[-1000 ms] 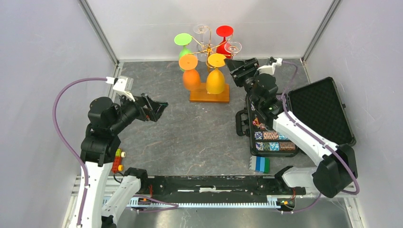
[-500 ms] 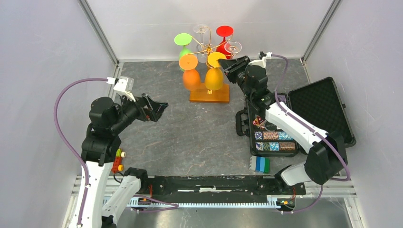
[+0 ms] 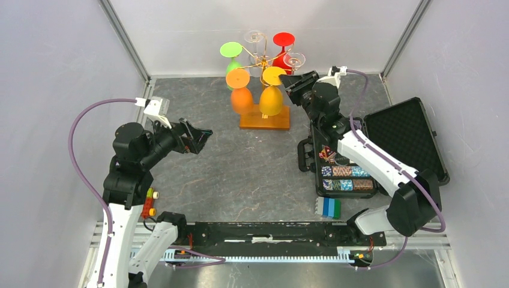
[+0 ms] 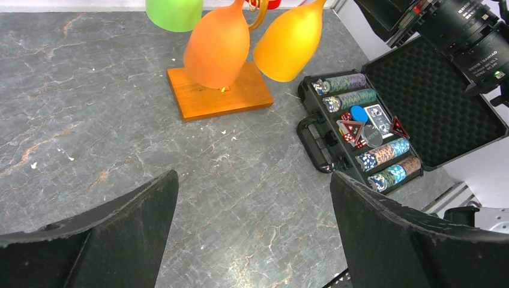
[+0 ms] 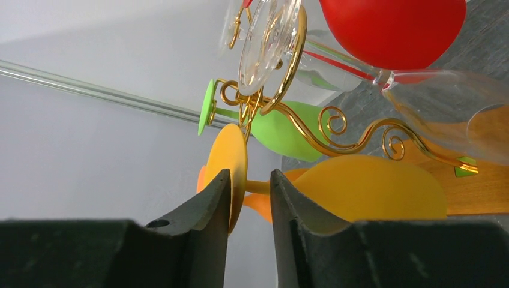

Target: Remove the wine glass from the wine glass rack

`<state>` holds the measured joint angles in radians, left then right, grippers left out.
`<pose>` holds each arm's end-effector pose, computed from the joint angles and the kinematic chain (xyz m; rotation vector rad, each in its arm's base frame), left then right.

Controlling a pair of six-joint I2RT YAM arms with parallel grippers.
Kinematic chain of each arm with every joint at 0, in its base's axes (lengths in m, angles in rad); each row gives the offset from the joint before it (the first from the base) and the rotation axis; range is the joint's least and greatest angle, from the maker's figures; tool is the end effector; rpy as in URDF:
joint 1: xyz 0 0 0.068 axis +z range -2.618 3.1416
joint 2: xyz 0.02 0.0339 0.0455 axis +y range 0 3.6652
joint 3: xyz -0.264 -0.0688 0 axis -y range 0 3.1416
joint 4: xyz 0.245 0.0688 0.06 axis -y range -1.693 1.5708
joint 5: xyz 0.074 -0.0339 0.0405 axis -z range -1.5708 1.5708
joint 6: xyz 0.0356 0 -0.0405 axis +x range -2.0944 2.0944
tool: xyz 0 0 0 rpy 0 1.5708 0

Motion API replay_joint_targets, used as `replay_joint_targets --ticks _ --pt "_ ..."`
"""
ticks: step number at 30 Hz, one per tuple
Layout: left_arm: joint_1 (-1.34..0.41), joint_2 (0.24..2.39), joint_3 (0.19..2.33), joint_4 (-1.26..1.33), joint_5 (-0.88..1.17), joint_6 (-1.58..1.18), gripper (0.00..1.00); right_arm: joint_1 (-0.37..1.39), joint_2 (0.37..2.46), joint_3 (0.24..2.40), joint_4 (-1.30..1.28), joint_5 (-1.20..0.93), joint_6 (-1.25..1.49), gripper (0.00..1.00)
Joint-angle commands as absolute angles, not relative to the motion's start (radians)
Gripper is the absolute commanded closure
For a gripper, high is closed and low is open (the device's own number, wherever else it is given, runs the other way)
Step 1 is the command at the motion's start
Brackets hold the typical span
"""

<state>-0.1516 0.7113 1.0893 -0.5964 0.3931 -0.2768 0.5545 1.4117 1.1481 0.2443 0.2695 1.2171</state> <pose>0.1264 -0.0331 0.4089 0.1742 1.8119 -0.6563 0.2929 0.1702 0.3662 0.7672 1.5349 1.1462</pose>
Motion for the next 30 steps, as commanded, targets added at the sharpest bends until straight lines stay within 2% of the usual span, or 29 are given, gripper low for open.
replay_joint_targets --ticks 1,7,12,30 --pt "-0.148 0.705 1.088 -0.577 0.373 -0.267 0.0 0.557 1.37 1.178 0.243 0.311 1.211 0.69" --pt "-0.148 0.706 1.089 -0.577 0.372 -0.267 0.0 0.557 1.351 1.173 0.262 0.314 1.216 0.84" --pt "-0.147 0.711 1.102 -0.576 0.365 -0.267 0.0 0.56 1.335 1.176 0.262 0.315 1.216 1.0" --pt "-0.148 0.712 1.104 -0.577 0.36 -0.271 0.0 0.586 1.334 1.174 0.279 0.183 1.295 1.0"
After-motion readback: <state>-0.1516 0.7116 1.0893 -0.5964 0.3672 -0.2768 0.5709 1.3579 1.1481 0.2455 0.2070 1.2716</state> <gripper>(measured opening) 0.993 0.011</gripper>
